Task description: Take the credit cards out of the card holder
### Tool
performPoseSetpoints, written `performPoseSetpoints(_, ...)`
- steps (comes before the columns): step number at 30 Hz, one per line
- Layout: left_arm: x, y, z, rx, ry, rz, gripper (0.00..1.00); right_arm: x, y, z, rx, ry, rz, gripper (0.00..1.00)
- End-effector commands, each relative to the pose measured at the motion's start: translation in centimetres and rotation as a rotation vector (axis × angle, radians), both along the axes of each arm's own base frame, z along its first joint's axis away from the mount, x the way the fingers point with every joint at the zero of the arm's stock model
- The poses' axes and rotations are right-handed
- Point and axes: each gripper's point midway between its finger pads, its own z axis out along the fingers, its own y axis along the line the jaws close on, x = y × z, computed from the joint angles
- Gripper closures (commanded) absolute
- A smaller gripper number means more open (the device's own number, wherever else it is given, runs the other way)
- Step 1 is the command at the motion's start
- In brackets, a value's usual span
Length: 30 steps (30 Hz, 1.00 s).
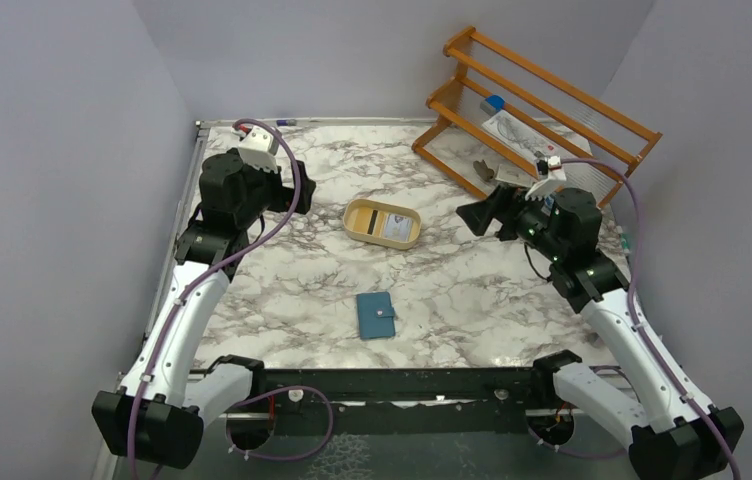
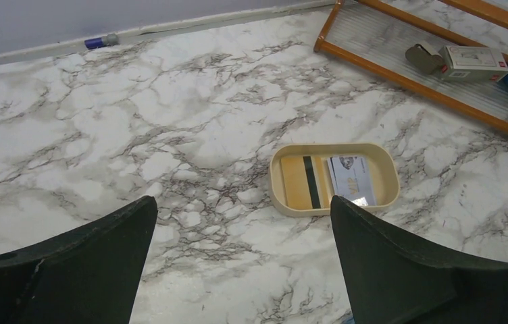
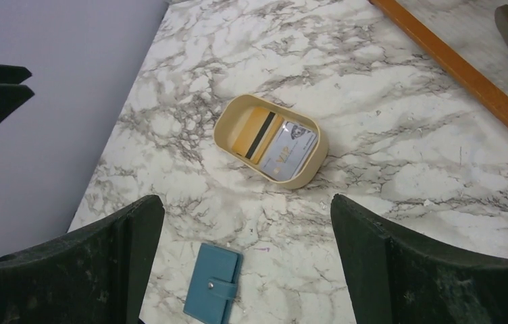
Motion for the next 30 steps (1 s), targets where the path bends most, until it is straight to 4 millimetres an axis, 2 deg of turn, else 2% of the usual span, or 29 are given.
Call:
performPoseSetpoints(1, -0.8, -0.8, 1.9, -0.037, -0.012, -0.047, 0.01, 0.5, -1.0, -2.4, 0.006, 0.071, -0.085, 0.0)
performPoseSetpoints(3, -1.1, -0.8, 1.6, -0.039, -0.003, -0.047, 0.01, 0.5, -1.5, -5.5, 0.016, 0.175, -0.138, 0.0)
performPoseSetpoints(5, -1.2, -0.9, 1.4, -0.048, 0.007, -0.052, 0.01, -0.3, 1.0, -7.3, -0.014, 0.219, 0.039, 0.09)
performPoseSetpoints(7, -1.3, -1.2, 1.2, -0.065, 0.024, -0.06, 0.01, -1.1, 3.2, -9.5, -0.108, 0.353, 0.09, 0.1)
performPoseSetpoints(8, -1.3, -1.3, 1.0, -0.075, 0.036, -0.068, 0.01, -1.8, 4.7, -10.2, -0.21, 0.348, 0.092, 0.1)
performPoseSetpoints(10, -1.3, -1.6, 0.3, -0.096, 0.065, -0.077, 0.01, -3.8, 8.1, -10.3, -0.375, 0.252, 0.117, 0.09)
performPoseSetpoints(12, -1.3, -1.6, -0.8, -0.108, 0.105, -0.07, 0.01, -6.1, 10.9, -11.2, -0.439, 0.255, 0.203, 0.09)
performPoseSetpoints(17, -1.7, -1.2, -2.8, -0.153, 0.19, -0.02, 0.01, -10.7, 14.8, -15.6, -0.597, 0.248, 0.402, 0.13)
performPoseSetpoints(21, -2.9, -1.5, -4.2, -0.195, 0.253, -0.016, 0.01, -12.9, 16.2, -18.8, -0.736, 0.236, 0.494, 0.15)
performPoseSetpoints(24, -3.7, -1.5, -5.4, -0.203, 0.281, -0.016, 0.01, -13.1, 16.5, -20.3, -0.792, 0.221, 0.493, 0.17)
performPoseSetpoints(26, -4.1, -1.6, -6.0, -0.206, 0.3, -0.02, 0.01, -12.9, 16.9, -21.0, -0.793, 0.22, 0.489, 0.22)
performPoseSetpoints(30, -4.4, -1.7, -6.3, -0.219, 0.314, -0.021, 0.01, -12.2, 17.3, -22.2, -0.823, 0.214, 0.478, 0.26)
